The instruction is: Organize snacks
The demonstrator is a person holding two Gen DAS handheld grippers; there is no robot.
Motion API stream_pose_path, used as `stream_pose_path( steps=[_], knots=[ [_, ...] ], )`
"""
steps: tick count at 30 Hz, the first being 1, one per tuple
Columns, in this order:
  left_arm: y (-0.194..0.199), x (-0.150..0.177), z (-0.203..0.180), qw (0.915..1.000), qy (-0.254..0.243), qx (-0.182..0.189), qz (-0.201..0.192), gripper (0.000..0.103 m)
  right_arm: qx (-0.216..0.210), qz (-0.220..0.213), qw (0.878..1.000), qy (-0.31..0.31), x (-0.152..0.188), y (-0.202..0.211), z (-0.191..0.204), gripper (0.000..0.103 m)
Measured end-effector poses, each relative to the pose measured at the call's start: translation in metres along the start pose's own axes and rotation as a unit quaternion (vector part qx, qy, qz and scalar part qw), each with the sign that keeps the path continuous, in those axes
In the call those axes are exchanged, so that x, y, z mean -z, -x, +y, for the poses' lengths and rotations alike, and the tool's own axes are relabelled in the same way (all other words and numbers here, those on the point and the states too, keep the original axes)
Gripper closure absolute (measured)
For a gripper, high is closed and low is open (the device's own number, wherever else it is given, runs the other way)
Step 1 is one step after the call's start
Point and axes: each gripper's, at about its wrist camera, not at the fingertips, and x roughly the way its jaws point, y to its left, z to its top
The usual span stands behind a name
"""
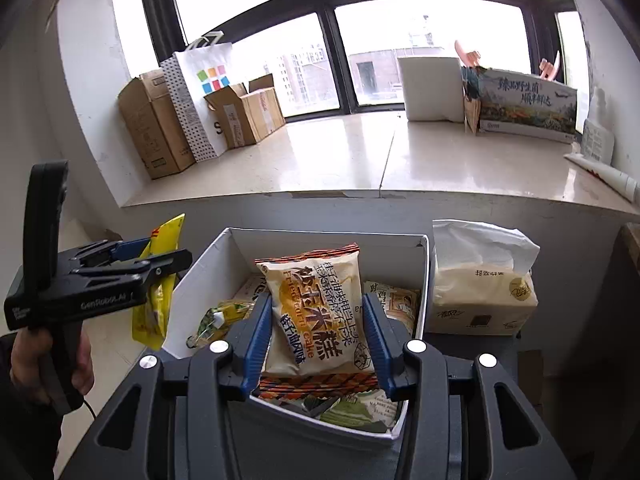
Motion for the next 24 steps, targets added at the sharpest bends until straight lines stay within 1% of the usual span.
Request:
stream_pose_path(
  steps=[3, 4, 5, 6, 7, 10, 11, 12, 14, 18, 19, 22, 24],
  knots=[
    [-0.013, 0.000, -0.009, 0.9999, -0.012, -0.005, 0.003, 0.033, 0.006, 0.010, 1.000, -0.021, -0.005, -0.020, -0.011, 0.052],
    [-0.016, 0.000, -0.011, 0.9999, -0.015, -0.007, 0.000, 0.028, 0.007, 0.011, 1.000, -0.020, -0.006, -0.023, -0.013, 0.051],
    [-0.018, -0.001, -0.012, 0.9998, -0.018, -0.005, -0.005, 0.017, 0.007, 0.013, 1.000, -0.020, -0.006, -0.027, -0.014, 0.042],
    [-0.020, -0.001, -0.013, 0.9998, -0.019, 0.000, -0.004, 0.010, 0.006, 0.019, 1.000, -0.023, -0.006, -0.031, -0.016, 0.019],
    [-0.020, -0.001, -0.013, 0.9998, -0.018, 0.005, -0.005, 0.003, 0.007, 0.022, 0.999, -0.030, -0.005, -0.033, -0.018, 0.002],
    [-0.019, -0.001, -0.010, 0.9998, -0.018, 0.005, -0.010, 0.001, 0.005, 0.012, 0.999, -0.035, -0.002, -0.030, -0.022, 0.001],
    [-0.017, 0.000, -0.009, 0.9998, -0.019, 0.003, -0.011, 0.001, 0.013, 0.013, 0.999, -0.035, -0.001, -0.029, -0.022, 0.001],
    [-0.014, 0.001, -0.008, 0.9997, -0.019, 0.000, -0.016, 0.000, 0.020, 0.013, 0.999, -0.035, 0.000, -0.028, -0.023, 0.001],
    [-0.006, 0.003, -0.004, 0.9994, -0.017, -0.003, -0.030, 0.000, 0.018, 0.004, 0.999, -0.037, 0.001, -0.023, -0.022, 0.001],
    [0.010, 0.006, 0.004, 0.9989, -0.004, -0.003, -0.046, 0.000, 0.031, -0.012, 0.999, -0.015, 0.002, -0.012, -0.009, 0.001],
    [0.017, 0.008, 0.004, 0.9984, -0.005, -0.008, -0.055, 0.000, 0.035, -0.016, 0.999, -0.007, 0.003, -0.008, -0.005, 0.001],
    [0.046, 0.016, 0.006, 0.9943, -0.002, -0.027, -0.104, 0.000, 0.043, -0.038, 0.998, 0.023, 0.008, 0.008, 0.015, 0.001],
    [0.066, 0.023, 0.006, 0.9925, 0.004, -0.031, -0.118, 0.000, 0.049, -0.058, 0.996, 0.042, 0.014, 0.024, 0.029, 0.001]
  ],
)
